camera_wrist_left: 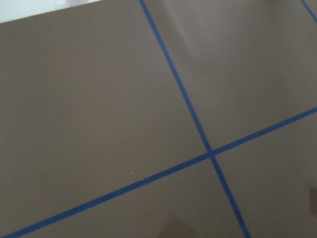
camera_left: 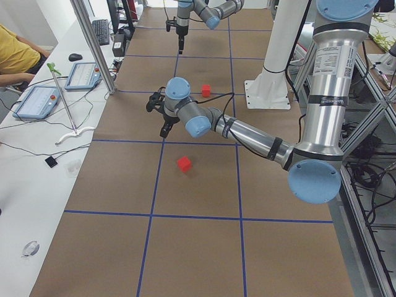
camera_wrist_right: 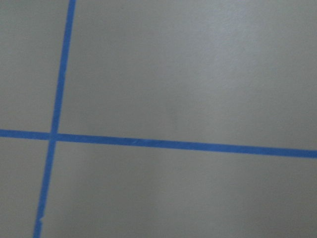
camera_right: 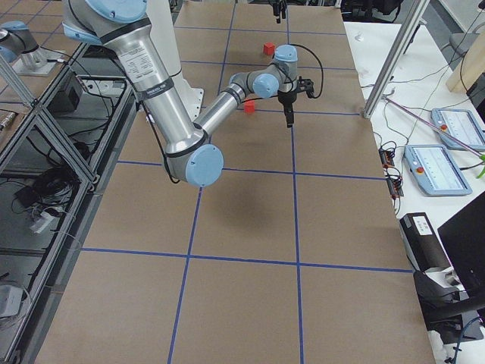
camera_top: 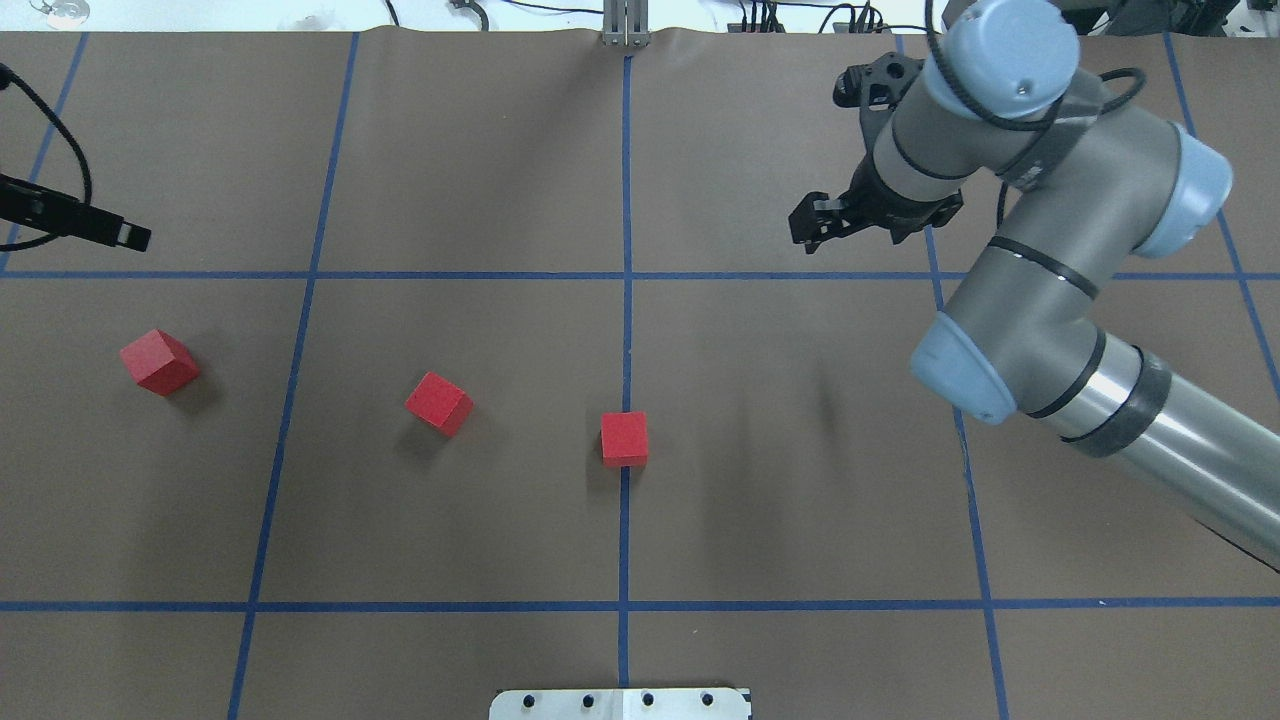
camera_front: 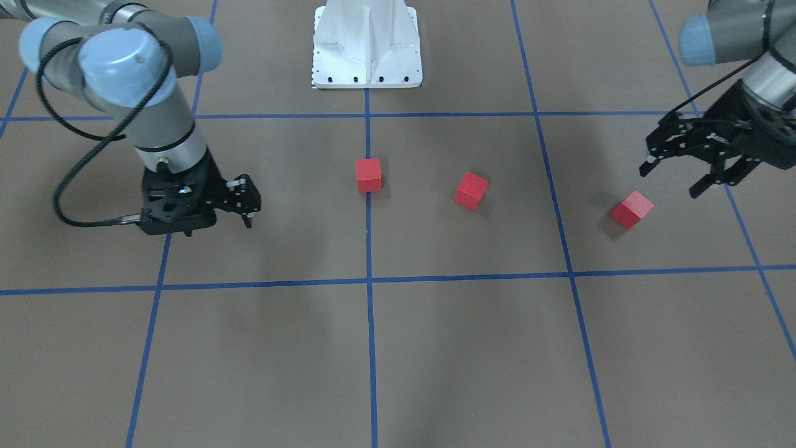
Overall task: Form red blocks into L shape at center
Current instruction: 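Raise the right gripper away while the left gripper reaches toward the middle cube, then lower the left gripper onto the middle red cube and grasp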
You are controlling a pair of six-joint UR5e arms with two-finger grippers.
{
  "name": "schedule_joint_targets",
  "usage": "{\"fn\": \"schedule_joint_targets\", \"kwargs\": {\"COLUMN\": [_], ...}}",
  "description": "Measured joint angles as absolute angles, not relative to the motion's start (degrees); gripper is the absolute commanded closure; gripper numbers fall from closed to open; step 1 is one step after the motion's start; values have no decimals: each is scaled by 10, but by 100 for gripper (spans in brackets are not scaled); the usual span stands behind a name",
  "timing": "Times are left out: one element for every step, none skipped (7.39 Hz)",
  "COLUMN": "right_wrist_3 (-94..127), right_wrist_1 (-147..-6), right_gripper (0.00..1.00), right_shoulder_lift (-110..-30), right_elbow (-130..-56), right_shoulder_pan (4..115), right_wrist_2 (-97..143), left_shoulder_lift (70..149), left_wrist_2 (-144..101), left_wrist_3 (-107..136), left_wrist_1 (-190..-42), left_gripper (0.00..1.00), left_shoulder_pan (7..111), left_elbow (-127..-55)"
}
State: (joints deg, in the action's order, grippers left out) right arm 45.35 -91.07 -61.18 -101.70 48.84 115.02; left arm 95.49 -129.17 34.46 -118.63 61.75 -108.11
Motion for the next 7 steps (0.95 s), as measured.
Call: {"fn": "schedule_joint_targets", "kwargs": {"right_wrist_3": [397,339,279,225,190,176,172], "right_wrist_1": [-909,-909,-909,-909,-907,-904,-902], "right_gripper": [1,1,1,1,1,1,1], "right_shoulder_lift": [-647,-681,-711,-739,-759,-768,-772], "right_elbow": [-1029,-1038,-1042,-1043,-1043,-1043,-1043], "right_shoulder_pan": [524,561,596,626,646,654,658], "right_wrist_2": [1175,1199,1221,1238,1247,1250,1251], "left_shoulder_lift": [973,994,1009,1018,1025,1031,1043], "left_wrist_2": [-1247,-1204,-1164,-1121,-1087,-1072,-1065], "left_wrist_3": [384,416,441,464,479,486,489], "left_wrist_1": [-1186,-1185,-1184,-1183,-1180,-1173,-1153], "left_gripper": [0,0,0,0,0,0,0], "left_shoulder_pan": [560,508,462,418,382,362,350], "left_elbow": [-1086,-1087,-1087,-1086,-1082,-1076,-1071]}}
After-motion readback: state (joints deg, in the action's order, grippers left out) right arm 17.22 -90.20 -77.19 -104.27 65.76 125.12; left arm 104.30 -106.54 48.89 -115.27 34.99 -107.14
